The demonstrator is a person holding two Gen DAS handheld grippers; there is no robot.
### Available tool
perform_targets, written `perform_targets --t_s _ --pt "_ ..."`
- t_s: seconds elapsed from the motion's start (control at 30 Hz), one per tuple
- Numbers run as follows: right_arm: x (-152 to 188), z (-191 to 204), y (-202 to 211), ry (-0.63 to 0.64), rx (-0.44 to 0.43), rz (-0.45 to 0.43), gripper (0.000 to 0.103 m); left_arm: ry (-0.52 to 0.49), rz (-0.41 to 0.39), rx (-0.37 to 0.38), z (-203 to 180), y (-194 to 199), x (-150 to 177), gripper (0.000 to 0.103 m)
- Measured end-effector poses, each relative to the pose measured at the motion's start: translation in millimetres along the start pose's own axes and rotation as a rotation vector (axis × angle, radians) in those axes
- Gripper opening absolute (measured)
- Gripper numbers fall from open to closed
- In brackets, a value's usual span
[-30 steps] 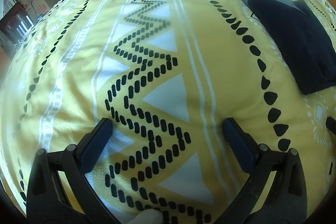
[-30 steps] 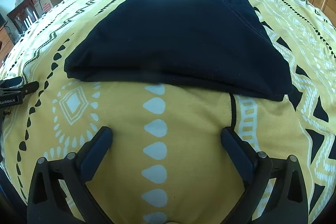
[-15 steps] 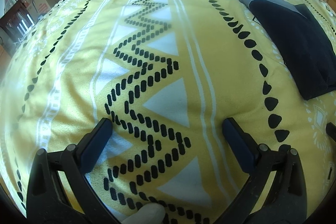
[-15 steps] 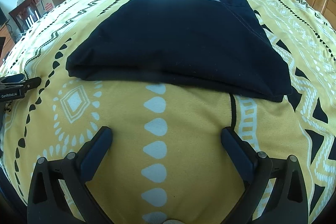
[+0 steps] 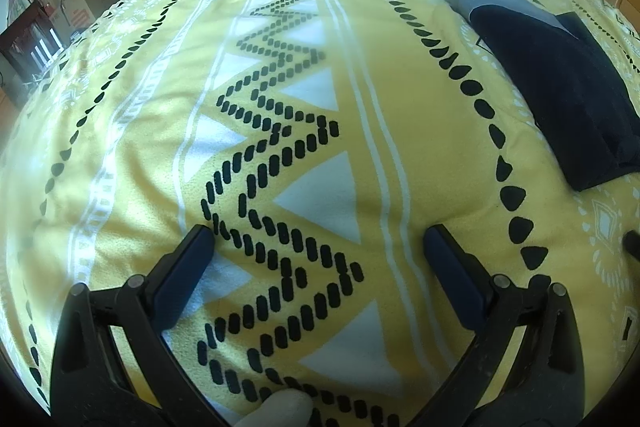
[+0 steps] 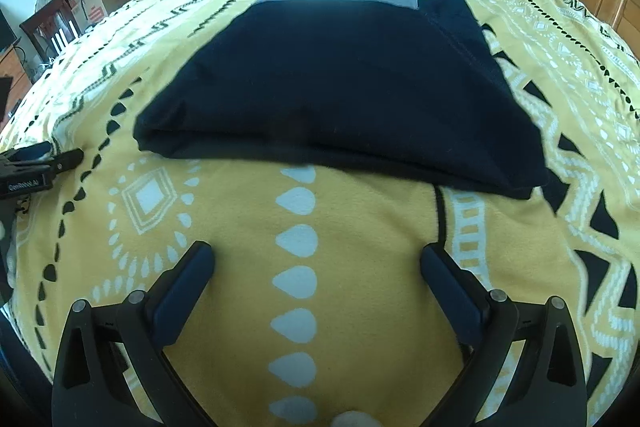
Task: Fold small clothes
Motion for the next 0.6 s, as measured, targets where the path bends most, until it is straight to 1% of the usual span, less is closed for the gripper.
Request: perform_targets --t_s 0.1,0.17,0.2,0.27,0.3,0.33,0.4,0.47,0.5,0.53,0.57,0.6 --pt "-2 -9 20 -0.022 -0.009 -0.039 0.103 -0.023 -0.001 -0.031 -5 4 -2 0.103" --pt "-4 -22 30 -0.04 0.003 -0.061 0.103 -0.044 -0.036 -0.025 -17 16 -5 0.103" --pt "-5 -31 33 -0.056 0.008 -0.062 0.103 -0.053 -0.053 -0.009 -27 23 -7 0.103" --pt "-6 -51 28 -0.091 0.021 -0.032 0.103 -0.059 -0.064 0.008 -42 30 -11 0.103" --pt "-6 -63 23 -0.117 0.021 -0.009 0.103 -0.057 -0.058 0.015 -51 31 -13 0.103" --pt "-5 -73 19 -0.142 0.015 0.008 0.103 -0.056 -0.047 0.042 -62 31 -14 0.103" --pt "-1 -93 13 -0.179 0.011 0.03 0.103 -0.063 -0.035 0.071 -77 27 -13 0.103" --pt "3 -102 4 -0.182 0.003 0.053 0.103 -0.073 -0.016 0.076 -90 17 -9 0.103" --pt "5 -103 -1 -0.172 0.004 0.049 0.103 -0.077 0.005 0.07 -93 8 -6 0.103" --pt "5 -102 -3 -0.155 0.021 0.028 0.103 -0.081 0.006 0.061 -94 -1 -3 0.103" --pt "6 -100 -4 -0.146 0.047 0.009 0.103 -0.076 -0.015 0.072 -92 0 -4 0.103" --pt "8 -98 -5 -0.143 0.068 -0.003 0.103 -0.071 -0.012 0.078 -92 1 -5 0.103"
Point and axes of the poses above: each gripper's, at about its wrist camera, not at the fingertips, and y roughly against the way its jaws point, z to its left, x to its underside, the point moved 7 cm from there along -y, roughly the way its jaws point, and after that the axes turned 10 degrees about z, right-handed, at the moved point
